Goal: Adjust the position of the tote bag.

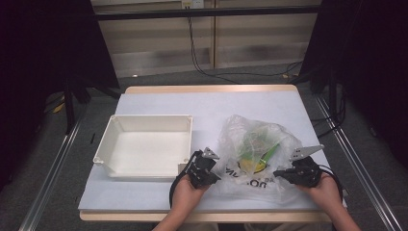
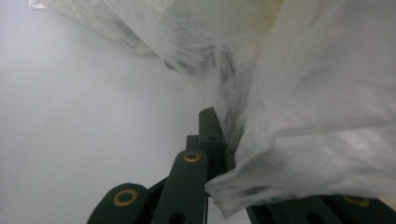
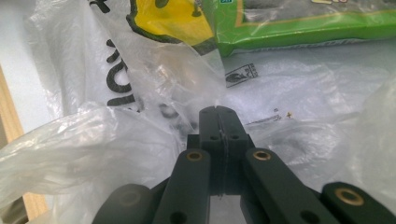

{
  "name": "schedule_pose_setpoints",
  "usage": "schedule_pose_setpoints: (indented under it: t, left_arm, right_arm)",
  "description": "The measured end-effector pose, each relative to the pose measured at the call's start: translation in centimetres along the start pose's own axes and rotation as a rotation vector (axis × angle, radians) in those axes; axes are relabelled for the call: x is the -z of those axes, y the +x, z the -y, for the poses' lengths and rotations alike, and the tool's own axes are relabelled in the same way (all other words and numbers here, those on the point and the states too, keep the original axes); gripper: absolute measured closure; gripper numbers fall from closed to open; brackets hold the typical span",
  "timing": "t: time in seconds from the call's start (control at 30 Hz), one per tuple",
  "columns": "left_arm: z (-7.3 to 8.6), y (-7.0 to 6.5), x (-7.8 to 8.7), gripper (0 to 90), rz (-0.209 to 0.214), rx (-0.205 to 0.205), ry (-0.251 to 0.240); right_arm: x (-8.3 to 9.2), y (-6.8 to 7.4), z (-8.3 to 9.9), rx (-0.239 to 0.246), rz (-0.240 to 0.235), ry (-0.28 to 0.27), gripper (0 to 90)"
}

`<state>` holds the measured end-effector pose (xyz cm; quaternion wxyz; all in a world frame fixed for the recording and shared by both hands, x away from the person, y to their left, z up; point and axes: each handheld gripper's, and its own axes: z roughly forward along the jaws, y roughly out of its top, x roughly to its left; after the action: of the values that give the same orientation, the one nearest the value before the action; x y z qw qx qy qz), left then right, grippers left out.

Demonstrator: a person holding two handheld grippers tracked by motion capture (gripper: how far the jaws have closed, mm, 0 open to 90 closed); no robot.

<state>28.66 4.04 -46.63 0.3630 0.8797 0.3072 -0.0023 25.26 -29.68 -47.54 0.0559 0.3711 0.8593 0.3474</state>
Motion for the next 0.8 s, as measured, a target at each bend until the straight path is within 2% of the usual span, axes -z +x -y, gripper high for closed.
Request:
schedule_pose_setpoints:
  t: [0.03, 0.07, 0.13, 0.17, 0.2, 0.27, 0.43, 0.47, 0.57, 0.6, 0.63, 0.7, 0.8]
  left_arm:
    - [0.0, 0.2, 0.1, 88.3, 0.002, -0.019, 0.014]
    - [0.1, 0.1, 0.1, 88.4, 0.001, -0.010, 0.009]
    - [0.1, 0.2, 0.1, 88.3, 0.003, -0.030, 0.021]
    - [0.1, 0.1, 0.1, 88.1, 0.004, -0.023, 0.016]
    - [0.0, 0.0, 0.1, 88.0, 0.000, -0.021, 0.014]
    - [0.0, -0.1, 0.0, 85.7, 0.001, -0.010, 0.005]
    - [0.1, 0.1, 0.3, 85.1, 0.004, -0.025, 0.010]
    - [0.1, 0.0, 0.2, 84.9, 0.005, -0.008, -0.001]
    - [0.3, 0.0, 0.3, 84.8, 0.005, 0.005, -0.007]
    - [0.3, 0.1, 0.4, 83.9, 0.002, -0.015, 0.011]
    - [0.4, 0.0, 0.4, 82.2, 0.006, 0.002, 0.002]
    - [0.4, 0.0, 0.5, 80.3, -0.008, 0.004, -0.001]
    - [0.5, 0.0, 0.7, 74.1, -0.007, -0.001, 0.003]
  right_arm:
    - [0.0, 0.0, 0.1, -0.007, -0.006, -0.005, 90.0]
    - [0.1, 0.0, 0.2, -0.012, -0.007, -0.004, 90.0]
    - [0.2, 0.0, 0.1, -0.007, 0.003, 0.004, 90.0]
    - [0.3, 0.0, 0.0, -0.011, 0.023, 0.006, 89.6]
    - [0.3, 0.0, 0.0, -0.011, 0.020, 0.006, 88.7]
    - [0.5, 0.1, -0.3, -0.011, 0.036, 0.004, 80.8]
    - [0.9, 0.5, -1.7, 0.006, 0.043, -0.033, 76.3]
    - [0.9, 0.6, -2.1, 0.006, 0.039, -0.040, 75.4]
    - [1.0, 0.9, -3.3, 0.026, 0.046, -0.047, 71.9]
    - [1.0, 0.9, -3.7, 0.032, 0.046, -0.053, 71.4]
    - [1.0, 1.0, -4.0, 0.035, 0.039, -0.059, 70.3]
    - [0.9, 1.1, -4.5, 0.043, 0.037, -0.067, 68.0]
    - [0.6, 1.5, -5.5, 0.057, 0.032, -0.066, 65.4]
